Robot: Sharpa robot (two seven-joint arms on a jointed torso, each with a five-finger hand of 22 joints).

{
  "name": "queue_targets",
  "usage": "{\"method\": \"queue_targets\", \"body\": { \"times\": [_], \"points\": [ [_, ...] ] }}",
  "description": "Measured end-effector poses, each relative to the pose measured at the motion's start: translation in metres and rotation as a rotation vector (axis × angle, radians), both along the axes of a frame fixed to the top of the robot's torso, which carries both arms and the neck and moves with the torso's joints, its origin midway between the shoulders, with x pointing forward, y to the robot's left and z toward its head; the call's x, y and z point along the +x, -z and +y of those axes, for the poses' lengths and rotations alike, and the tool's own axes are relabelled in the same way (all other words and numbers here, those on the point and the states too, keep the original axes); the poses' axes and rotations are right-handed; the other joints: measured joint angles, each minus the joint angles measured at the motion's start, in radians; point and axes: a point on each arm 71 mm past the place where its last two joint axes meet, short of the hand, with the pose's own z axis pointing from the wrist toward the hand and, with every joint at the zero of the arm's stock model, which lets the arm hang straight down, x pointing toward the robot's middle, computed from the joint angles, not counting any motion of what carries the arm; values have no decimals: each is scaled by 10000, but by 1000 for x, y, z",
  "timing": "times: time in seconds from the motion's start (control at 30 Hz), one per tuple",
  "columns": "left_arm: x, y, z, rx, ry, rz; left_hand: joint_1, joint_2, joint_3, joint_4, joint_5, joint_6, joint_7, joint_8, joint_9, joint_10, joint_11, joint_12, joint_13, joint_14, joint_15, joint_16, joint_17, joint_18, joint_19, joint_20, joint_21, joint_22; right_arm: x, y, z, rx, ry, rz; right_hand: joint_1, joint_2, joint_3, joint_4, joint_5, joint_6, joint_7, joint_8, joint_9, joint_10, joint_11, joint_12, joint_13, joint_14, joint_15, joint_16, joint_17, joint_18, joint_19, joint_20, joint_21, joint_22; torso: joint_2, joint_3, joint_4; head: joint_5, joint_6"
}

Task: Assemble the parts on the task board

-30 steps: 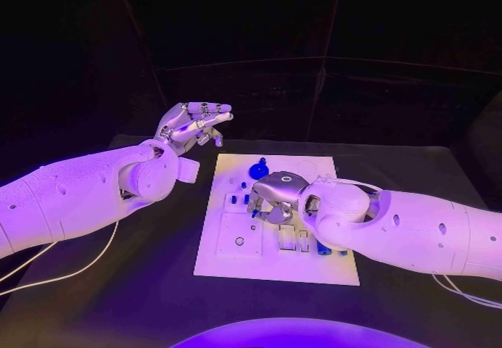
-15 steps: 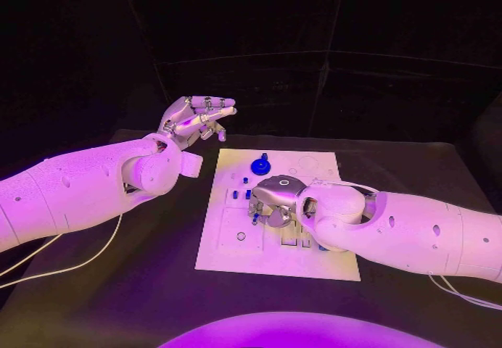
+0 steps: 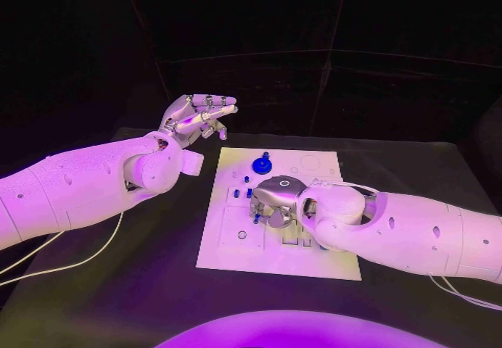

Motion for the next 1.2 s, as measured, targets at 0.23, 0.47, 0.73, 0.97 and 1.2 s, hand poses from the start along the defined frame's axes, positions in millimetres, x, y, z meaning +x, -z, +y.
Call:
{"method": "queue_targets", "body": {
  "times": [0.23,0.47,0.73,0.97,1.2],
  "points": [
    [0,0,0,-2,5,1,0,0,0,0,0,-1,-1,0,0,0,0,0,0,0,0,0,1,0,0,0,0,1,0,2,1,-87,-18,-4,0,0,0,0,-4,0,0,-3,-1,0,0,0,-2,0,0,-1,0,0,0,0,0,0,4,-1,6,16,-55],
    [0,0,0,-6,14,3,0,0,0,0,0,-1,-1,0,0,0,0,0,0,0,0,0,1,0,0,0,0,2,1,4,3,-222,-36,13,0,0,0,0,-5,0,0,-14,-2,0,0,0,-4,0,0,-1,-9,-1,0,0,-1,0,4,-5,5,35,-94],
    [0,0,1,-3,8,8,0,0,0,0,0,-2,-1,0,0,0,0,0,1,0,0,0,2,0,0,0,0,2,0,4,5,-320,-84,0,-44,-44,0,0,-5,-1,-1,-21,-12,0,0,-32,-2,0,0,-1,-41,0,0,0,-1,0,0,-5,5,13,-104],
    [0,0,2,-2,7,9,0,0,0,0,0,-2,-2,0,0,0,0,0,0,0,0,0,2,0,0,0,0,1,0,5,7,-361,-117,-11,-259,-258,-79,81,2,-281,155,-99,-53,-302,183,-269,-51,-4,5,-2,-164,1,-40,39,-1,-1,-3,-7,5,22,-50],
    [0,0,2,-1,6,13,0,0,0,0,0,-2,-2,0,0,-1,0,0,0,0,0,0,2,0,0,0,0,-5,1,7,6,-390,-66,-31,-534,-532,-194,195,2,-950,315,-98,-124,-1029,408,-486,-99,-14,168,-121,-513,0,-275,263,-241,-3,-9,-7,4,5,-31]
  ]
}}
